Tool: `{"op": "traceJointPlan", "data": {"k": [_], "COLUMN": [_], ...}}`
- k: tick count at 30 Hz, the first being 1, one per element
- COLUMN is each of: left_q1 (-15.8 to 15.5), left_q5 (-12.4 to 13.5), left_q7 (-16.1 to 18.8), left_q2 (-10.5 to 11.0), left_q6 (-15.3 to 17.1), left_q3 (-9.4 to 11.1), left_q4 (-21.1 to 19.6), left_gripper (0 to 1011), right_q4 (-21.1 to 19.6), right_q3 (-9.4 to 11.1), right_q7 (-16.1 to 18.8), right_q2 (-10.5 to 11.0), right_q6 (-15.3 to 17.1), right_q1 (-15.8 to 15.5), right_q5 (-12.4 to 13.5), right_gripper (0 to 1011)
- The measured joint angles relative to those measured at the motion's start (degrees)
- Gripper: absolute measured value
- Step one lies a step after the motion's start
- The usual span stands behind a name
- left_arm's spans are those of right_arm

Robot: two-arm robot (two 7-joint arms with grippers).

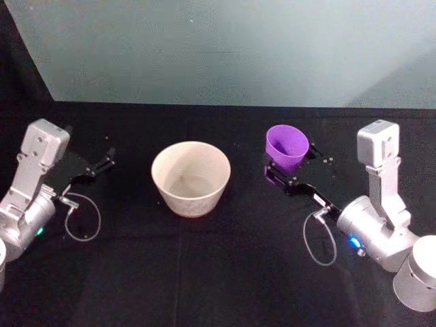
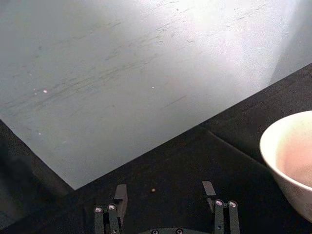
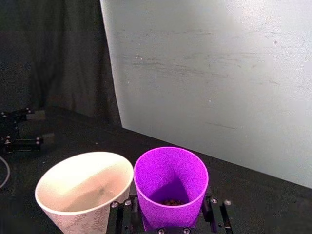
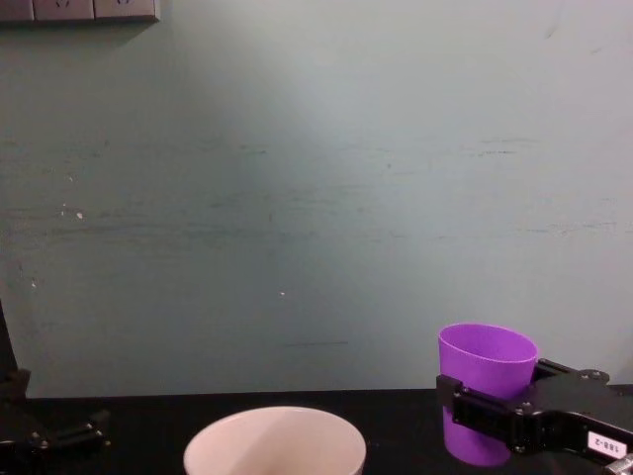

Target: Pick up the cup and pour the mung beans from the cup into the bowl.

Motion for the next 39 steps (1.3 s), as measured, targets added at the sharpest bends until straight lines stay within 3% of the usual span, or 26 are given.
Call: {"op": "traceJointPlan", "data": {"k": [39], "left_q1": [0.0], "left_q5": [0.0], "left_q7": [0.0], "left_q2": [0.0], "left_q6": [0.0], "left_q3": [0.0], "left_q4": [0.0], "left_gripper": [1000], "right_q4": [0.0], "right_q3": [0.0], "right_q7": [0.0], "right_q2": [0.0], "right_q6": [0.0], "right_q1": [0.0], "right_q5": [0.0], "right_gripper": [723]}}
